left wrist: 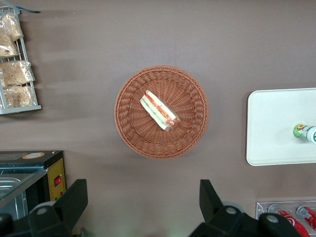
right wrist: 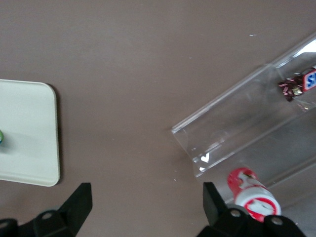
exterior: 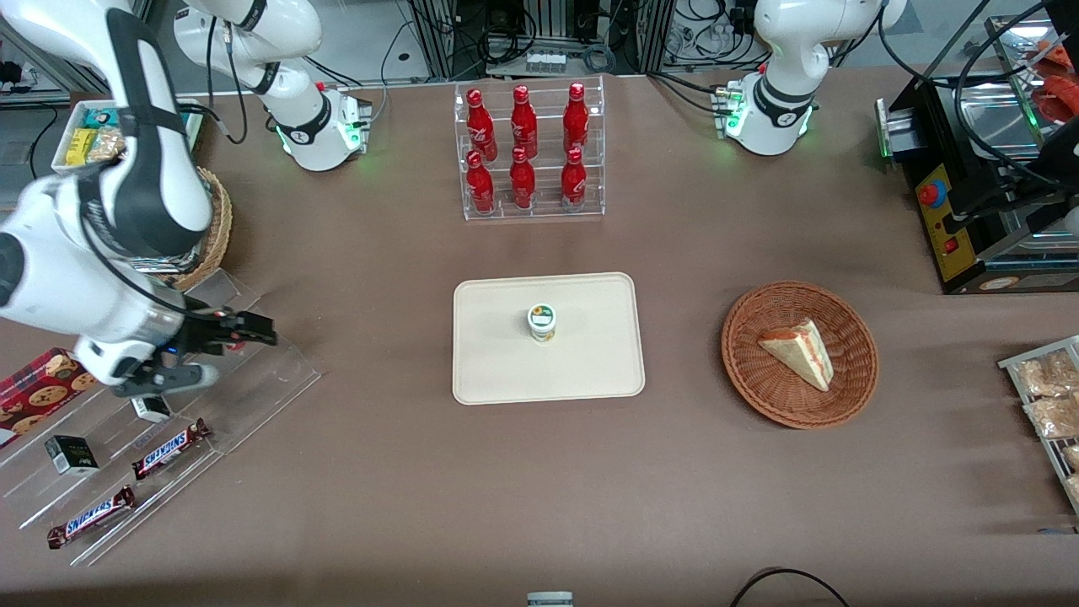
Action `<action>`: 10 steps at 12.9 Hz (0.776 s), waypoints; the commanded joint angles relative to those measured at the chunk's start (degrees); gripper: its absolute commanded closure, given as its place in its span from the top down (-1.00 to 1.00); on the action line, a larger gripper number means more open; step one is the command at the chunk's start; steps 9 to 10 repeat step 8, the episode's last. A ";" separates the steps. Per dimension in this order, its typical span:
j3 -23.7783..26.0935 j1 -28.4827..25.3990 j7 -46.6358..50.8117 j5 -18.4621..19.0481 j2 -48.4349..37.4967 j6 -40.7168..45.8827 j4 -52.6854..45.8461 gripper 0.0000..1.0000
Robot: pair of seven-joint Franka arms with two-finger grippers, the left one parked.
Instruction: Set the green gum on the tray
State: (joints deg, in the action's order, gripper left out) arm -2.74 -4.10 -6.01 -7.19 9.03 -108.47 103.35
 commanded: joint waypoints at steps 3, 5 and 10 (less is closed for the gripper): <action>1.16 3.83 -1.90 4.20 -8.57 5.43 4.23 1.00; 1.07 4.01 -2.08 6.12 -10.68 9.40 4.05 1.00; 0.81 4.54 -2.08 6.84 -12.27 14.15 2.56 1.00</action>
